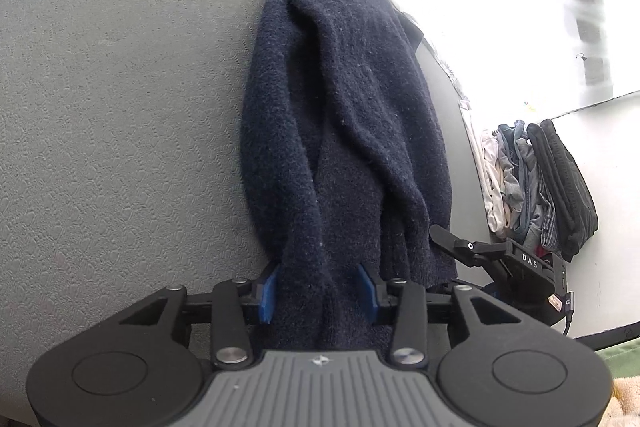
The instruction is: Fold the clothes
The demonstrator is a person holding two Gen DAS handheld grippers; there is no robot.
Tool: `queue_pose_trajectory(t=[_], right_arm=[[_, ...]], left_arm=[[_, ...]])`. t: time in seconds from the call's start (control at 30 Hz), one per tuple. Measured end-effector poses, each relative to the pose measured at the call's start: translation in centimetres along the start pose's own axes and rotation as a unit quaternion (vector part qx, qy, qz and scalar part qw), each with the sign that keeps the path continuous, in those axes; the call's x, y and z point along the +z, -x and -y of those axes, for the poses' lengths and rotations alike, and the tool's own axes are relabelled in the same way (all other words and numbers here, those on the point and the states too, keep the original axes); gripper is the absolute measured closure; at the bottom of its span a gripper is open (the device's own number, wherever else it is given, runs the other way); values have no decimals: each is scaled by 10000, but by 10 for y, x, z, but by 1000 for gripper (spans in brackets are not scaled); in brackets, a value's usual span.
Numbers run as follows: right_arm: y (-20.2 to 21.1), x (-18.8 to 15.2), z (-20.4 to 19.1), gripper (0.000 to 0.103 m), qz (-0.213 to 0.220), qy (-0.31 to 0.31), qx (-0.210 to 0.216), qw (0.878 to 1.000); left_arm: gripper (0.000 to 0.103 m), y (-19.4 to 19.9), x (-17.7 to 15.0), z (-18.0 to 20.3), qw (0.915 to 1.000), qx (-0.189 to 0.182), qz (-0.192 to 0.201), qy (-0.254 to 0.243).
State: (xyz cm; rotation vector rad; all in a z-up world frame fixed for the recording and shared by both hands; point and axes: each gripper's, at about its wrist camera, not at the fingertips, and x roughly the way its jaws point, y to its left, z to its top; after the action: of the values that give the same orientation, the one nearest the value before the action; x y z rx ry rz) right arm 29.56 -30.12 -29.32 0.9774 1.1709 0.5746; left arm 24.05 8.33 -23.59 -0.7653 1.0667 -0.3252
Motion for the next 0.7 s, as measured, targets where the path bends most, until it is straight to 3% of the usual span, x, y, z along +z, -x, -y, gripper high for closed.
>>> queue_pose_trajectory(t=[0.07, 0.17, 0.3, 0.43, 0.6, 0.7], right_arm=[[0, -2, 0, 70, 50, -68, -52, 10000], [3, -6, -2, 75, 161, -101, -66, 9998], [17, -10, -11, 76, 324, -175, 113, 9993], [45, -16, -25, 79, 606, -427, 636, 9952], [84, -30, -51, 86, 793, -497, 1341, 9865], [88, -32, -54, 87, 815, -639, 1509, 9831]], left_arm=[[62, -1, 0, 2, 9999, 53, -24, -145], [80, 0, 2, 2, 9997, 151, -38, -178], [82, 9, 5, 3, 10000, -69, 23, -54], [83, 44, 13, 21, 9954, -839, 441, -124], [83, 104, 22, 51, 9785, -1753, 1064, -236], [83, 112, 21, 58, 9763, -1832, 1133, -194]])
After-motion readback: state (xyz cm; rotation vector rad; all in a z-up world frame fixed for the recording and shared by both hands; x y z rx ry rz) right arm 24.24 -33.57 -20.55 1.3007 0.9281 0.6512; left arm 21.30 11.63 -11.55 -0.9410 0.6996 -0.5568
